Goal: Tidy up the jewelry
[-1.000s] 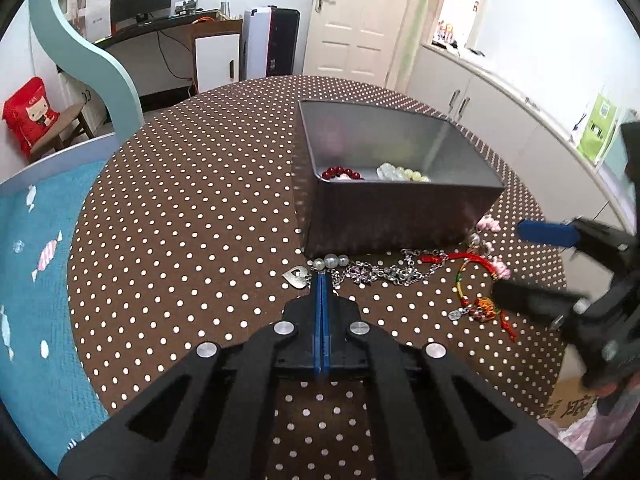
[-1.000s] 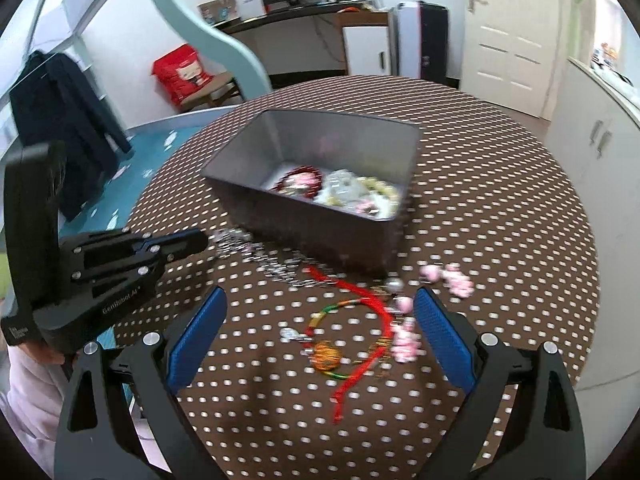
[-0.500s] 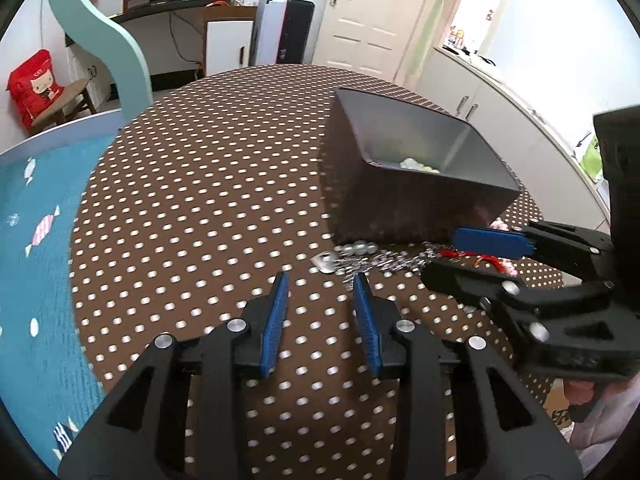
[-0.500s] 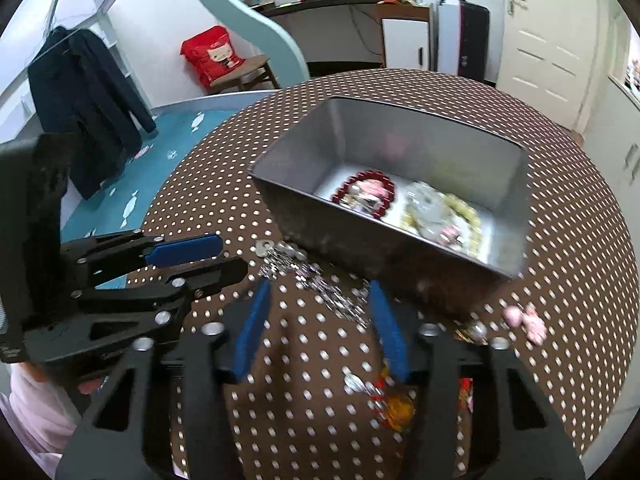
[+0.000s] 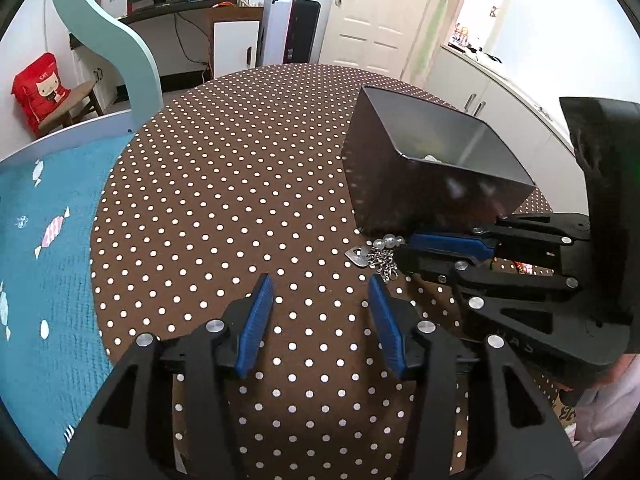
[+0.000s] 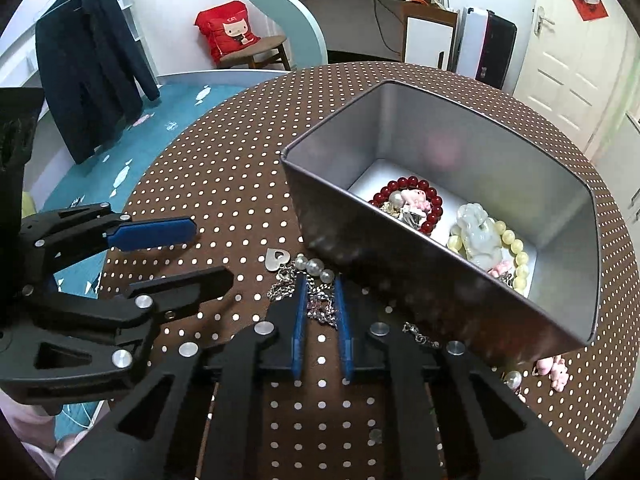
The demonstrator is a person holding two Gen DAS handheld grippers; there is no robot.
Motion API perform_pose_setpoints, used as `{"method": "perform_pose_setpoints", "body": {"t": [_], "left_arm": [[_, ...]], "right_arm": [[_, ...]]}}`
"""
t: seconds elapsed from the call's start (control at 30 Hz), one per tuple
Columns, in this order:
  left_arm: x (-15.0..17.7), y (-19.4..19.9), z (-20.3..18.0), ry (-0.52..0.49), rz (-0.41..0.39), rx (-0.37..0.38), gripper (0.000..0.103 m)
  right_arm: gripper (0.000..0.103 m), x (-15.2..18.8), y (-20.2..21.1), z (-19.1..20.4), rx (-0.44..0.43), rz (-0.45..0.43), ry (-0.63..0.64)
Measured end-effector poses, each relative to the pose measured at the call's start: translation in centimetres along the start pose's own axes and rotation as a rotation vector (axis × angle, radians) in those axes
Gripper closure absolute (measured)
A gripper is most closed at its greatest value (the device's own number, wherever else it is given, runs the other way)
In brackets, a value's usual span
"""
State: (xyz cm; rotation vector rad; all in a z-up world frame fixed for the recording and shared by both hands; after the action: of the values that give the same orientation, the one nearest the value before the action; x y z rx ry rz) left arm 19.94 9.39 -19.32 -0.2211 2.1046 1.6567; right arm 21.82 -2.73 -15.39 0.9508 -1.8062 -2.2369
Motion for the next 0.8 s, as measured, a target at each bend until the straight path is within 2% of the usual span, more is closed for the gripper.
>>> {"method": "perform_pose_setpoints", "body": {"t": [0.13, 0.3, 0.37, 0.4, 0.47, 0.57, 0.67, 0.7, 0.73, 0.77, 0.8], "left_arm": [[-0.2, -0.2, -0.6, -0.008, -0.005, 0.005, 0.039], [-1.1, -0.6, -1.4, -0.02, -0.004, 0.017, 0.039], [-1.7, -0.8, -2.1, -0.036, -0.009, 0.023, 0.034], [-1.9, -1.0, -2.5, -0.053, -0.016, 0.037, 0.031], [-2.5, -1.5, -3.2, -0.083, -0.011, 0.047, 0.03], [-3.2, -2.7, -4.6, -0.154, -0.006, 0.022, 0.031], [-3.5, -3.7, -5.2, -0.19, -0.005, -0.046, 0.052], [-3.5, -3.8, -5.3, -0.203, -0.005, -0.082, 0.066], [-3.6, -3.8, -5.4, -0.214, -0.002, -0.088, 0.092], [-3.7, -3.8, -5.4, -0.219, 0.006, -0.076, 0.094], [-3.7, -3.7, -5.3, -0.217, 0.011, -0.078, 0.094]], "right_arm": [[0.091, 0.6, 0.8, -0.7, -0.029, 0.001, -0.031], [0.091, 1.7, 2.9, -2.2, -0.03, -0.031, -0.062], [0.091, 2.4, 3.5, -2.8, -0.022, -0.034, -0.083], [0.091, 2.6, 3.6, -2.9, -0.028, -0.037, -0.088], [0.09, 3.2, 4.2, -3.2, -0.025, -0.049, -0.098], [0.089, 3.6, 4.6, -3.7, -0.016, -0.059, -0.11], [0.089, 3.8, 4.7, -3.7, -0.007, -0.06, -0.112], [0.089, 3.8, 4.7, -3.6, -0.01, -0.059, -0.108], [0.081, 3.9, 4.5, -3.6, -0.018, -0.056, -0.105], [0.071, 3.9, 4.4, -3.4, -0.018, -0.053, -0.105], [0.066, 3.9, 4.1, -3.3, -0.012, -0.045, -0.1]]}}
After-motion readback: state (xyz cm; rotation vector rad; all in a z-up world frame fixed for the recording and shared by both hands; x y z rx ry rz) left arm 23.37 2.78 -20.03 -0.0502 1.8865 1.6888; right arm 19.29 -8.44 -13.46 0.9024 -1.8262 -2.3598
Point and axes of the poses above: each gripper's, at about its wrist camera, not at the fingertips, and y roughly against the way its jaws point, z to its left, x to its underside, the point moved 2 cm from there along -y, roughly the way its jaws point, and after that the axes turned 11 degrees about z, right-handed, at the moved point
